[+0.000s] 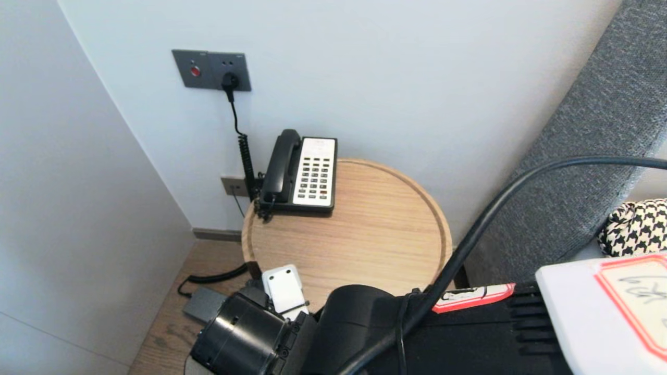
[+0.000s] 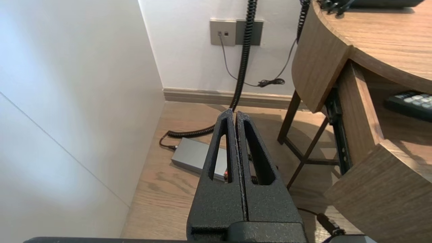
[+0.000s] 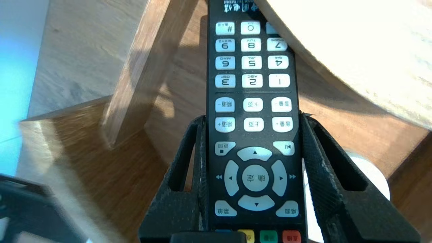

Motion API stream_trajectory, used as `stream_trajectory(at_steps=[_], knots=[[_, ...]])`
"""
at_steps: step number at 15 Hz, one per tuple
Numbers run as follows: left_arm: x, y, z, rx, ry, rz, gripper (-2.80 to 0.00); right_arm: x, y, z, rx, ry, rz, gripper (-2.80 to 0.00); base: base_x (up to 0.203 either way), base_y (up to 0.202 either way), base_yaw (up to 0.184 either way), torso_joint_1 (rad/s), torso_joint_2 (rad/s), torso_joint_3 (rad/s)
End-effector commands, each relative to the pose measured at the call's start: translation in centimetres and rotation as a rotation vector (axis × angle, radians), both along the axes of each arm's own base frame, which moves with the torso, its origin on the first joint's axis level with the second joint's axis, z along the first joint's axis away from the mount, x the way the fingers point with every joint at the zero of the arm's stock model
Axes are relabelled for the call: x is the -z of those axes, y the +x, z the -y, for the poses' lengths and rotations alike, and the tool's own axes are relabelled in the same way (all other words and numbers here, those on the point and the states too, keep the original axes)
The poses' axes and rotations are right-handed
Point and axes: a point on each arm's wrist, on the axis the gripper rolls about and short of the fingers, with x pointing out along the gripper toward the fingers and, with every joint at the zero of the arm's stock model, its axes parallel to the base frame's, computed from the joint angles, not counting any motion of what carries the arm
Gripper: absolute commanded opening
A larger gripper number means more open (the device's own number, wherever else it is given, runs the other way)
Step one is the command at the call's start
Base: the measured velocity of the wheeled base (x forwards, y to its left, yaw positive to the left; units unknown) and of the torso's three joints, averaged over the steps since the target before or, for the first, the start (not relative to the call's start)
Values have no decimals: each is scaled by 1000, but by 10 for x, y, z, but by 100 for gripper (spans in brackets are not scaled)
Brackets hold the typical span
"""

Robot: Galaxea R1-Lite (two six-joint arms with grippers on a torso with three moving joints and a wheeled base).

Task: Put the remote controls on the table in the drawer one by one

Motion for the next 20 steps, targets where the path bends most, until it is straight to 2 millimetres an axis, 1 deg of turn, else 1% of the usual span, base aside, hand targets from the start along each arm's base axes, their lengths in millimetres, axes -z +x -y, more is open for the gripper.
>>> stream_trajectory(at_steps=[1,3,5,10,14,16,20], knots=[[4,1,0,0,0,-13,-280,-7,2,-10,29,13,-15,-280,0,0,0,0,0,0],[3,1,0,1,0,-12,-280,0,3,-16,94,2,-64,-280,0,0,0,0,0,0],[3,1,0,0,0,-12,-280,5,3,-16,106,-7,-91,-280,0,0,0,0,0,0],[3,1,0,0,0,-12,-280,12,3,-15,108,-30,-98,-280,0,0,0,0,0,0],[3,1,0,0,0,-12,-280,13,4,-20,127,-3,-106,-280,0,0,0,0,0,0],[3,1,0,0,0,-12,-280,15,5,-24,154,20,-109,-280,0,0,0,0,0,0],[3,1,0,0,0,-12,-280,22,6,-27,181,26,-117,-280,0,0,0,0,0,0]])
